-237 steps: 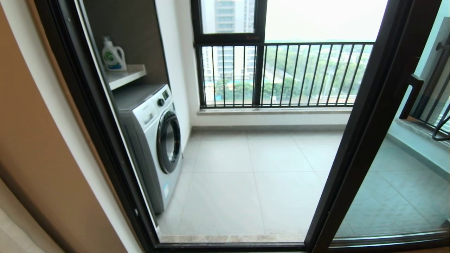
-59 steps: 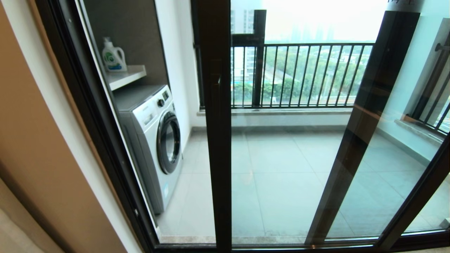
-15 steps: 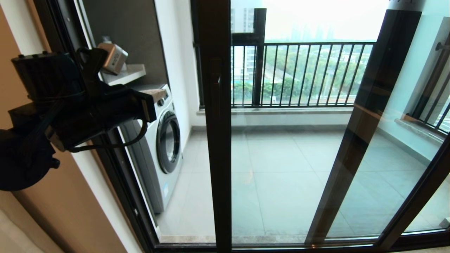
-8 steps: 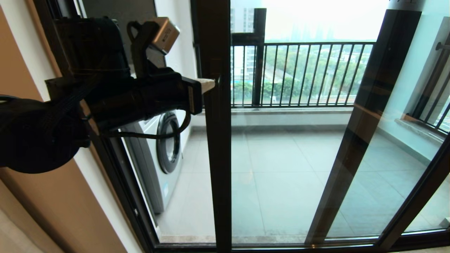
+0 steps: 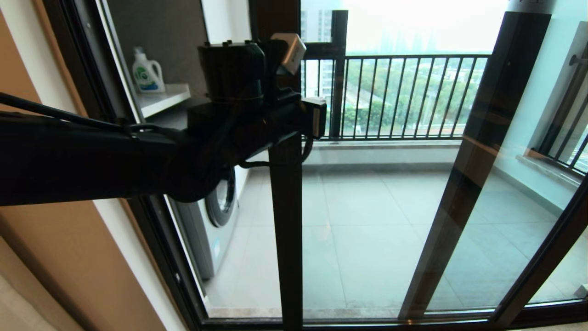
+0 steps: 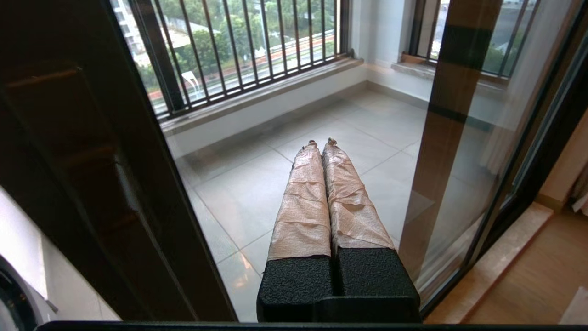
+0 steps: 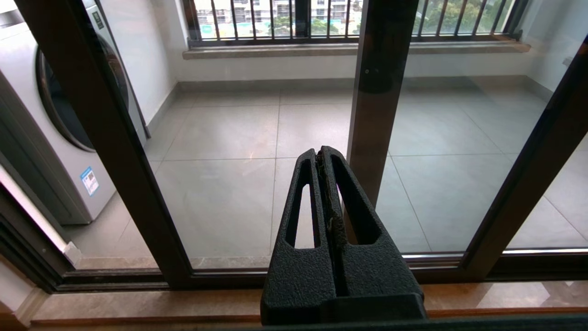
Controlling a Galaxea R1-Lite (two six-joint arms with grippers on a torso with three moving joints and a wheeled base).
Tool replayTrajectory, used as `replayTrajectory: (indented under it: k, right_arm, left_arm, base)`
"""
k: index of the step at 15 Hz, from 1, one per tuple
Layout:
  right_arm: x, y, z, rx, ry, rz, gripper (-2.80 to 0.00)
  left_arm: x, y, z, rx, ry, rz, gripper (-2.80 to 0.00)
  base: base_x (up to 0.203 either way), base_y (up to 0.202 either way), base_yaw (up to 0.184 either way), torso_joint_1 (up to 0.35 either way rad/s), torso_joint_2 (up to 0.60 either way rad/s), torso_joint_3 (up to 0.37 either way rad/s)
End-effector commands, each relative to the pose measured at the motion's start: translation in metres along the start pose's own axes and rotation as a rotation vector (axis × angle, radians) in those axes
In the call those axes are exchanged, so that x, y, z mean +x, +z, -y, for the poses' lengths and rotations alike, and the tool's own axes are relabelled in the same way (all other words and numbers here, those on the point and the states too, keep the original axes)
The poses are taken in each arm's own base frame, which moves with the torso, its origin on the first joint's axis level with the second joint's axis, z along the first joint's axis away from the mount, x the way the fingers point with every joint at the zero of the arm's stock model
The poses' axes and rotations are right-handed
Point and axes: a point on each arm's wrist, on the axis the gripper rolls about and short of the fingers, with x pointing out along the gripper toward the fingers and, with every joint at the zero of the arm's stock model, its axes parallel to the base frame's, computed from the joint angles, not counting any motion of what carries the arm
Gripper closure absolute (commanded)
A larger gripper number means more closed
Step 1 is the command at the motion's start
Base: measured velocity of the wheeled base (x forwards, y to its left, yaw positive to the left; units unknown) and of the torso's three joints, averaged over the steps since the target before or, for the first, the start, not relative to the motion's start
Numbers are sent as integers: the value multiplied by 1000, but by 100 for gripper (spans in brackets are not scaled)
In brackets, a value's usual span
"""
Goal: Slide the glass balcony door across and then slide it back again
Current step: Close the slid door
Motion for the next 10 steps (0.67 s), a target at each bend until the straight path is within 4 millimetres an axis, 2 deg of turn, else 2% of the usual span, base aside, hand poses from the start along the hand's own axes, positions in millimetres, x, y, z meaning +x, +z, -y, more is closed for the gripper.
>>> replayTrajectory:
  k: [1, 4, 8, 10]
  right_arm:
    - [1, -3, 0, 1, 1, -12, 0]
    - [1, -3, 0, 19, -15, -12, 0]
    - [1, -3, 0, 27, -21, -11, 0]
    - [1, -3, 0, 27, -21, -11, 0]
  left_arm:
    - [19, -27, 11, -1, -10, -31, 0]
    - [25, -37, 13, 19, 49, -47, 0]
    - [26, -34, 10, 50, 122, -40, 0]
    - [34, -34, 4, 92, 162, -28, 0]
  base:
    - [0, 0, 0, 0, 0, 0]
    - [0, 0, 0, 0, 0, 0]
    - [0, 0, 0, 0, 0, 0]
    - [0, 0, 0, 0, 0, 0]
